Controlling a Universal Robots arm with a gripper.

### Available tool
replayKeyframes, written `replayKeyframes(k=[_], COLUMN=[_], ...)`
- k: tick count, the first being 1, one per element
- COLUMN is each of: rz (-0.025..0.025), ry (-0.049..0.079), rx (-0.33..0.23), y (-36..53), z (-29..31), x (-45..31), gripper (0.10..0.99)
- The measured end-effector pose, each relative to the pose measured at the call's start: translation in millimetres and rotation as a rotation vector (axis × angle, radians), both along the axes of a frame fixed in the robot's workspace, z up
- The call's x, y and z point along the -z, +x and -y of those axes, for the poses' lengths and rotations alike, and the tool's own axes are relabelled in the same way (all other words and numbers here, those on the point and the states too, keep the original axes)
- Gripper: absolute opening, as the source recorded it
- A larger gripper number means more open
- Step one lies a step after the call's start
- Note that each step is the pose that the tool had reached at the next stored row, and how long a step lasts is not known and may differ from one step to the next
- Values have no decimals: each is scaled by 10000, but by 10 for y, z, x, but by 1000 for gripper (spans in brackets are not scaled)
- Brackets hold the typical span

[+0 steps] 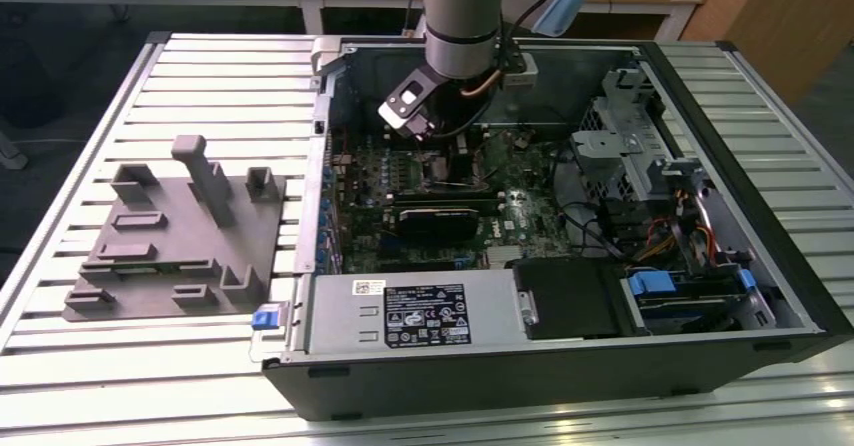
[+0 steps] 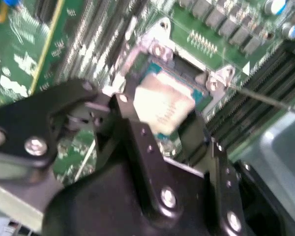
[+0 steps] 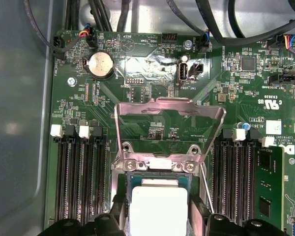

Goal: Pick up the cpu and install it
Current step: 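Place the cpu into insertion slot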

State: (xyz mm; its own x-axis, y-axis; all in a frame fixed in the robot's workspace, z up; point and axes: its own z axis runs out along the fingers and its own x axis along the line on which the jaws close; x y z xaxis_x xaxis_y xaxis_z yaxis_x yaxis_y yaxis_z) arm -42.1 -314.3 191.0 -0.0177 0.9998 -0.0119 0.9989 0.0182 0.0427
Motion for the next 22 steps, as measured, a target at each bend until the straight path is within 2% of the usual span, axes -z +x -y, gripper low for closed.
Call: replayKeyframes(k=[5,11,19,20,21,22], rz=[-8,-6,-6,-6,-6,-6], ry=[-13,-10,-9,-9,-9,-9], rx=[1,1,1,1,1,1], y=[-2,-2,-1,-1,-1,-2], z=[2,2,2,2,2,2], x=[-9,-82,-86,-86,-86,-86], gripper=[616,616,616,604,541,541])
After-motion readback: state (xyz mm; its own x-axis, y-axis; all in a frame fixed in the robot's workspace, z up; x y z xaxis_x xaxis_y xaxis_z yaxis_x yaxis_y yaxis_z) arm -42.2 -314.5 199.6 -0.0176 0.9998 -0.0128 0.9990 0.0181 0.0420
